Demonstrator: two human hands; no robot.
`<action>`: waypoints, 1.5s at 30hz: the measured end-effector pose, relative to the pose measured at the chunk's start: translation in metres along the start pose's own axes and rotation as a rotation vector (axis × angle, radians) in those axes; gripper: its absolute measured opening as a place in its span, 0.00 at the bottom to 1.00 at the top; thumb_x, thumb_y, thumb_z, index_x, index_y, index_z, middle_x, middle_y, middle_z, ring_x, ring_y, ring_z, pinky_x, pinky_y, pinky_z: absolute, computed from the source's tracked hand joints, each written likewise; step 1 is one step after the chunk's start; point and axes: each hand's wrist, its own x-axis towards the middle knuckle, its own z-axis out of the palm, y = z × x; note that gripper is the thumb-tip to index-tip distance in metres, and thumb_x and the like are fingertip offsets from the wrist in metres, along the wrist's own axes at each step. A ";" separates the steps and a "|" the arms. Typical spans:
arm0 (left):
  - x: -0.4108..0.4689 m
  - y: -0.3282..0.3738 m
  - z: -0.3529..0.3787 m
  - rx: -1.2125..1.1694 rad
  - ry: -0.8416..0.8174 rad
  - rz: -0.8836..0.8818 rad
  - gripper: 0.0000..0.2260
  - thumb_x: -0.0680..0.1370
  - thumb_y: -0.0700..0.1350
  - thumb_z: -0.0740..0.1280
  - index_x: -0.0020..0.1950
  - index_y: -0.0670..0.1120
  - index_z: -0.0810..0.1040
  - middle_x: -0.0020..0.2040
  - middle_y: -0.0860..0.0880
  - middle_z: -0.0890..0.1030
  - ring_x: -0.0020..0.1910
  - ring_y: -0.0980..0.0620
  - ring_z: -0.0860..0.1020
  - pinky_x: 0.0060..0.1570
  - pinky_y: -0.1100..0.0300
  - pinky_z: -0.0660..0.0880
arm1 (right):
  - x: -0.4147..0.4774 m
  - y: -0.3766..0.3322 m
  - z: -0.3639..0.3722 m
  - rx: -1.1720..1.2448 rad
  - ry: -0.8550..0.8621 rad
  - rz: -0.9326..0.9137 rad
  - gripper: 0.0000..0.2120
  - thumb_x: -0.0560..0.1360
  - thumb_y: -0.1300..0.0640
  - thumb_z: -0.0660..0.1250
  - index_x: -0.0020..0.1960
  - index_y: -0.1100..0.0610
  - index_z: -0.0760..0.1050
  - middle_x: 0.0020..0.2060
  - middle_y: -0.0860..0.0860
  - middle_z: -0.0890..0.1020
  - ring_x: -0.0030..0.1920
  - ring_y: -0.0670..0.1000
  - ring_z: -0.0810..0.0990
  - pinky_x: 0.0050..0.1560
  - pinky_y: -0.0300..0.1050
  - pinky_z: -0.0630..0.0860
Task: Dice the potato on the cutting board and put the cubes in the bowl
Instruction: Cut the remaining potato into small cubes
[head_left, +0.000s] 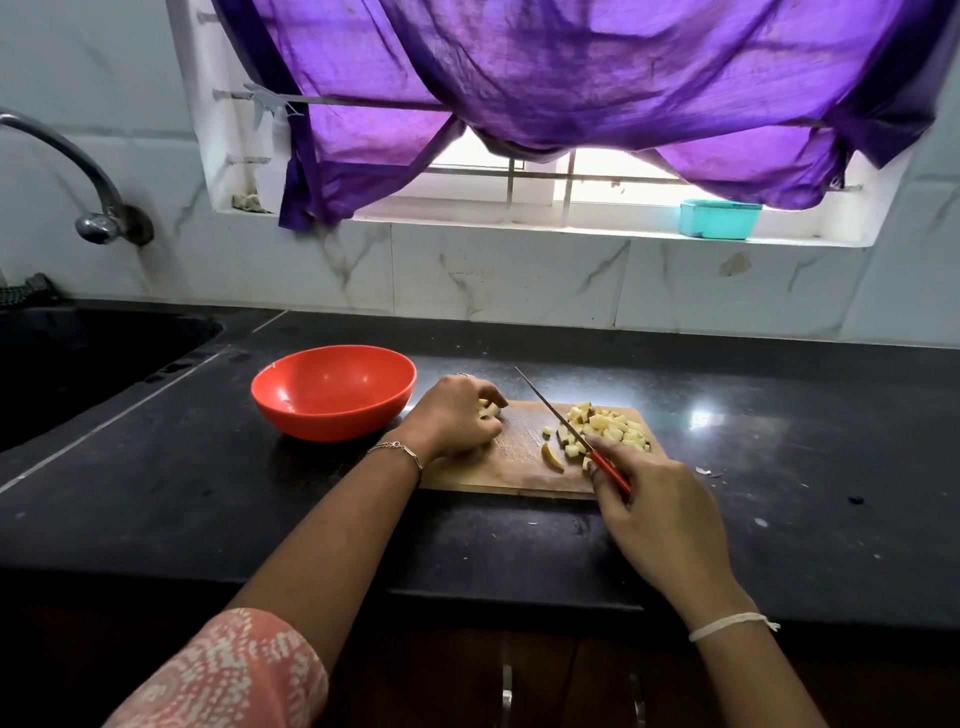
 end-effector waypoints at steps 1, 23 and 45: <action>0.000 -0.001 0.001 -0.007 0.006 0.003 0.12 0.75 0.45 0.68 0.58 0.51 0.81 0.57 0.49 0.80 0.50 0.56 0.74 0.52 0.64 0.72 | 0.000 0.000 0.000 0.001 0.001 0.001 0.18 0.77 0.47 0.64 0.66 0.39 0.73 0.48 0.49 0.81 0.40 0.47 0.78 0.41 0.42 0.77; -0.030 0.030 0.007 0.166 0.073 0.167 0.05 0.77 0.55 0.67 0.50 0.57 0.80 0.47 0.60 0.77 0.54 0.57 0.74 0.54 0.53 0.54 | -0.007 -0.011 -0.007 -0.070 -0.039 0.050 0.26 0.81 0.50 0.56 0.70 0.25 0.52 0.55 0.51 0.77 0.34 0.47 0.71 0.40 0.42 0.75; -0.032 0.031 0.021 -0.002 0.192 -0.101 0.11 0.73 0.60 0.69 0.48 0.56 0.83 0.46 0.59 0.82 0.52 0.56 0.76 0.53 0.52 0.56 | -0.023 -0.036 -0.018 -0.242 -0.196 -0.008 0.27 0.81 0.53 0.54 0.75 0.35 0.52 0.55 0.47 0.79 0.53 0.49 0.79 0.44 0.44 0.73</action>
